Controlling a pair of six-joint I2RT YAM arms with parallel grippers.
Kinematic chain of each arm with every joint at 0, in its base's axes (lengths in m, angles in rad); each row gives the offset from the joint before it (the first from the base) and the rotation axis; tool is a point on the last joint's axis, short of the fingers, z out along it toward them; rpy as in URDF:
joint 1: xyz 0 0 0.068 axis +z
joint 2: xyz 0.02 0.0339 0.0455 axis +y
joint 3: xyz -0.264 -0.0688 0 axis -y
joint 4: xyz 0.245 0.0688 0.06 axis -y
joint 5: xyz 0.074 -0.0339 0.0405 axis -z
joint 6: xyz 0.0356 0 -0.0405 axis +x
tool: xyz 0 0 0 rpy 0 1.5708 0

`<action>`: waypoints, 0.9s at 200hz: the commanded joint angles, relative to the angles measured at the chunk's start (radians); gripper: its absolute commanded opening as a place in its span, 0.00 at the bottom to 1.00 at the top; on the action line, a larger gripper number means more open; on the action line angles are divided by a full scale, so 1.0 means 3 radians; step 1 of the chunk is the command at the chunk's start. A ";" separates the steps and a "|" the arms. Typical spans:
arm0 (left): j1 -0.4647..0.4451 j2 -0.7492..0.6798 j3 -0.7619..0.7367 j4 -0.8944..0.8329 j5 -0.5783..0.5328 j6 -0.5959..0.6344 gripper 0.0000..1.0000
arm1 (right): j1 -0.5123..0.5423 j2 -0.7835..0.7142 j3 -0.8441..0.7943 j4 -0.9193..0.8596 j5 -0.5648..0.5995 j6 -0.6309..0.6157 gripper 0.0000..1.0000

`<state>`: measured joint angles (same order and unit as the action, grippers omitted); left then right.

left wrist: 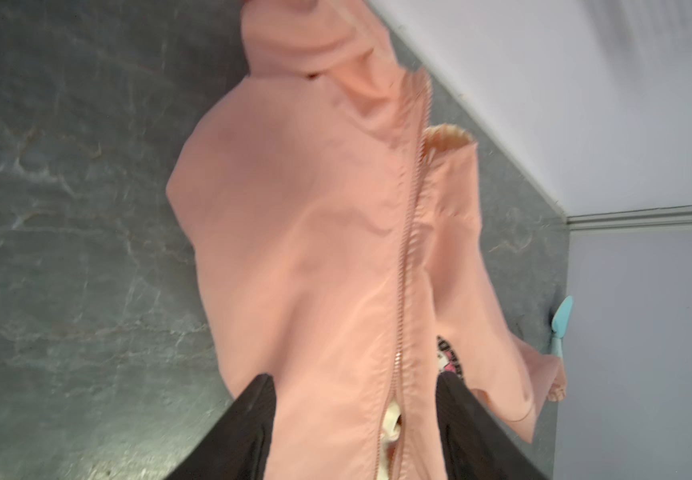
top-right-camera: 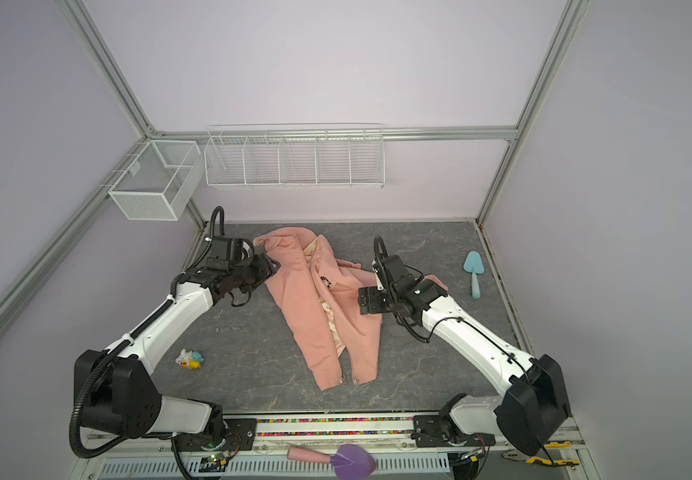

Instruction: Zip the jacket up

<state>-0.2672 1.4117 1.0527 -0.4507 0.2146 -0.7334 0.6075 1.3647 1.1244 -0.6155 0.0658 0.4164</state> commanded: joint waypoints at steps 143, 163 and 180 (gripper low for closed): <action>0.0277 0.0535 -0.1218 0.1924 0.0962 -0.0591 0.64 | -0.0076 0.1913 0.1714 -0.0051 -0.0625 -0.0606 0.68; 0.0201 0.0648 -0.1218 0.2087 0.0991 -0.0641 0.60 | -0.0134 0.1967 0.1781 -0.0063 -0.0685 -0.0559 0.51; 0.0170 0.0741 -0.1213 0.2215 0.1035 -0.0706 0.41 | -0.0220 0.1971 0.1791 -0.0050 -0.0747 -0.0499 0.32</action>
<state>-0.2008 1.6001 0.6888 0.0975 0.4881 -0.9131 0.5777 1.9484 1.6337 -0.6216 -0.1246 0.2546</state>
